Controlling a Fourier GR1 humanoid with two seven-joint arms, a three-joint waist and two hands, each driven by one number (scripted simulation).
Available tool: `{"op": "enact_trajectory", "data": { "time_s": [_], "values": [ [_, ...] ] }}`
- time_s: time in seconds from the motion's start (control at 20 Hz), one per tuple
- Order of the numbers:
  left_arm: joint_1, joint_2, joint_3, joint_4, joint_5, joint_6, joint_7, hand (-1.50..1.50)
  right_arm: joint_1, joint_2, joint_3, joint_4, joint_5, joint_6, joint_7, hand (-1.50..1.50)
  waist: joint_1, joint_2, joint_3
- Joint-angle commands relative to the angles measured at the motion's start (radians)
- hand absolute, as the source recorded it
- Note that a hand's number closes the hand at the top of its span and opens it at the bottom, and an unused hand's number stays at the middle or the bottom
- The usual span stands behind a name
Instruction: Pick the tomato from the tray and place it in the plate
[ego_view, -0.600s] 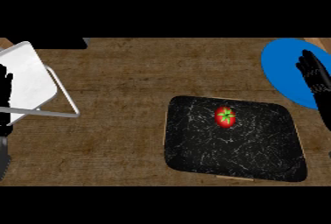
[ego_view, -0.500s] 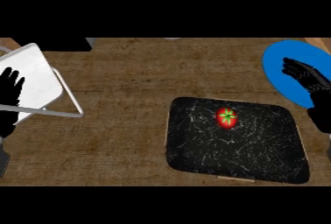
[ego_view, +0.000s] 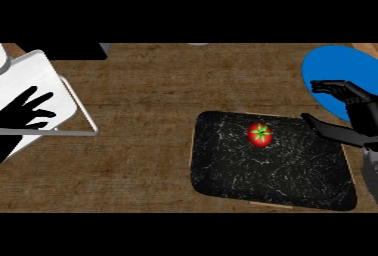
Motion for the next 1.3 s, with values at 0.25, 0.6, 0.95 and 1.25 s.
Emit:
{"op": "enact_trajectory", "data": {
  "time_s": [0.25,0.6,0.95,1.25],
  "values": [
    [0.014,-0.180,-0.103,-0.020,-0.221,0.050,-0.252,0.00,0.056,-0.036,0.067,0.169,0.114,0.117,-0.247,-1.50,-0.005,0.006,-0.010],
    [0.020,-0.189,-0.066,-0.031,-0.254,0.008,-0.237,0.00,-0.020,-0.089,0.122,0.172,0.226,0.104,-0.169,-1.50,-0.001,-0.001,-0.011],
    [0.003,-0.234,-0.053,0.000,-0.307,0.004,-0.240,0.00,-0.039,-0.093,0.222,0.106,0.293,0.156,-0.021,-1.50,-0.023,0.000,-0.013],
    [0.021,-0.274,-0.036,0.005,-0.335,-0.004,-0.254,0.00,-0.071,-0.127,0.265,0.109,0.384,0.164,0.054,-1.50,-0.018,0.002,-0.012]
  ]
}}
